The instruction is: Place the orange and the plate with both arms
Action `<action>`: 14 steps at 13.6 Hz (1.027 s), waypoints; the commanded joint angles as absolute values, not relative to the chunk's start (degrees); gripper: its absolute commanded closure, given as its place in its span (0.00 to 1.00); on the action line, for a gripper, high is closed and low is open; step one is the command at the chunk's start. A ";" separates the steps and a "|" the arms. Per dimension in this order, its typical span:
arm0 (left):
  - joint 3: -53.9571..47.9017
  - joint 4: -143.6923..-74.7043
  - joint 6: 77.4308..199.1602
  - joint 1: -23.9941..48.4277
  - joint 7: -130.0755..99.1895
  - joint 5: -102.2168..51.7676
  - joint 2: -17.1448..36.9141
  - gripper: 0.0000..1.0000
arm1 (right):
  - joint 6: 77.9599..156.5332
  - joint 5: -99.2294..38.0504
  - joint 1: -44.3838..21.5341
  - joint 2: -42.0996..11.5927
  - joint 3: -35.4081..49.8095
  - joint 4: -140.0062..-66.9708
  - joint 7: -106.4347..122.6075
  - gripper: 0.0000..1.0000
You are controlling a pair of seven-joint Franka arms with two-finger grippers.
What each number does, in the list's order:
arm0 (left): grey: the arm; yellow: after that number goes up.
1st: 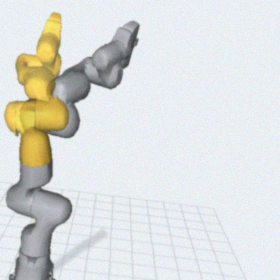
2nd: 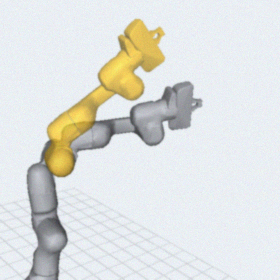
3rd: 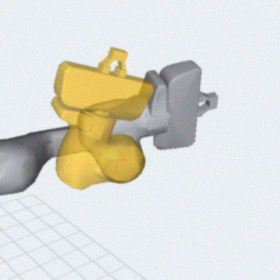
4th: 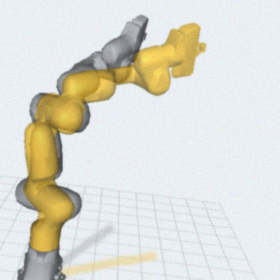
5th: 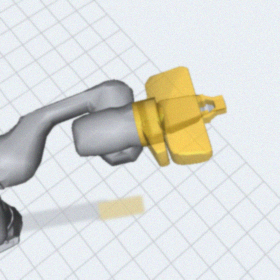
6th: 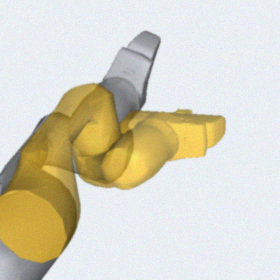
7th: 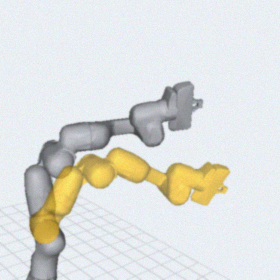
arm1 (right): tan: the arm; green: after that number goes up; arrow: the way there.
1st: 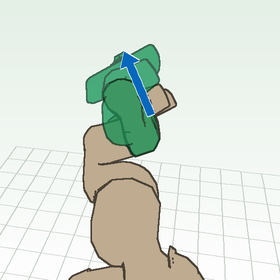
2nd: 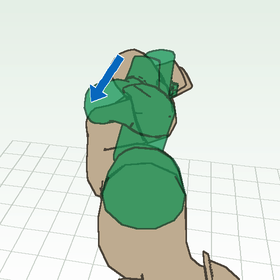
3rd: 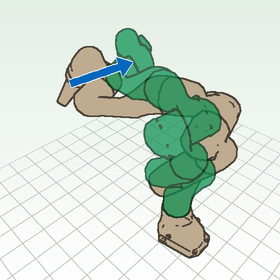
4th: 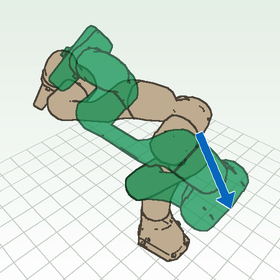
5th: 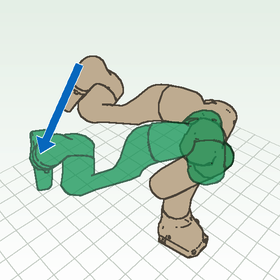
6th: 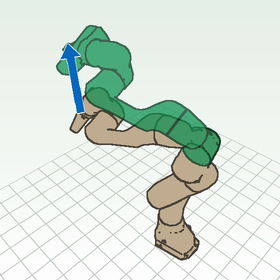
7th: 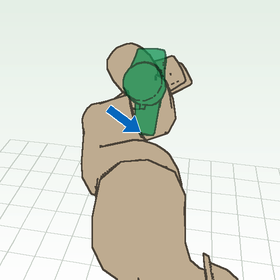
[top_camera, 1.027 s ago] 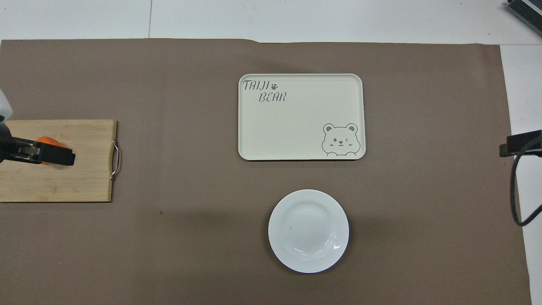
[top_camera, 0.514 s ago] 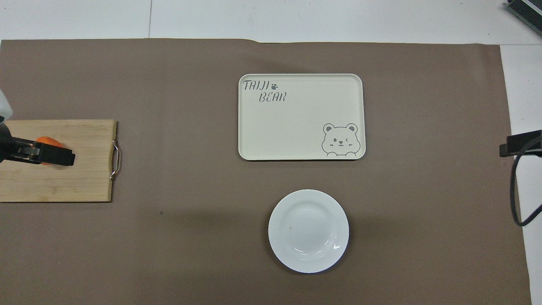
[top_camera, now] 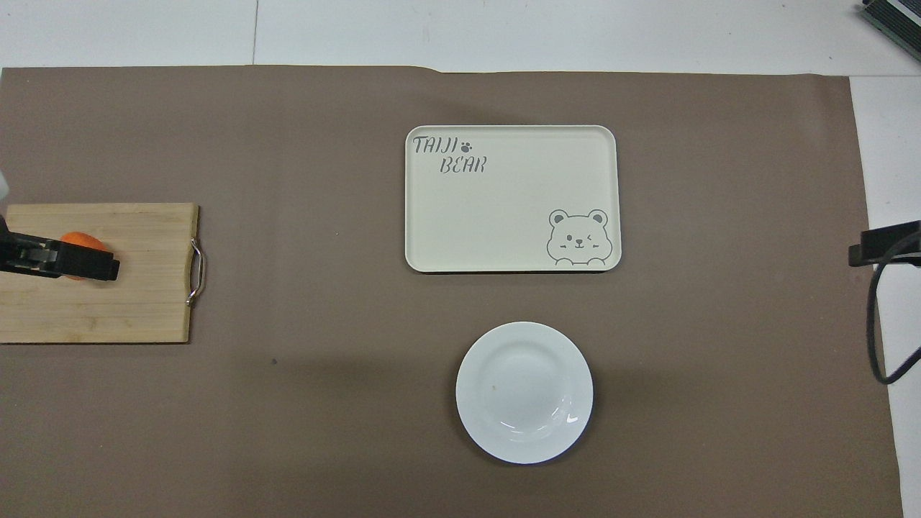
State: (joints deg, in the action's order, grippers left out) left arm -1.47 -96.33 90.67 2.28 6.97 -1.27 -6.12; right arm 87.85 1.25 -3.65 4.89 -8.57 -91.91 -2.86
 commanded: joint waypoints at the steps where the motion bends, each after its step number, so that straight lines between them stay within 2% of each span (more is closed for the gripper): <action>1: -1.76 -97.64 93.15 0.01 9.05 -1.32 -6.33 0.00 | 87.63 1.32 -3.78 5.54 -8.70 -92.20 -1.93 0.00; 8: -1.76 -99.31 103.08 -7.20 21.51 -1.93 1.14 0.00 | 87.63 1.32 -3.78 5.54 -8.70 -92.20 -1.93 0.00; 14: -1.76 -104.67 114.77 -11.33 35.12 -2.11 7.81 0.00 | 87.63 1.32 -3.78 5.54 -8.70 -92.20 -1.93 0.00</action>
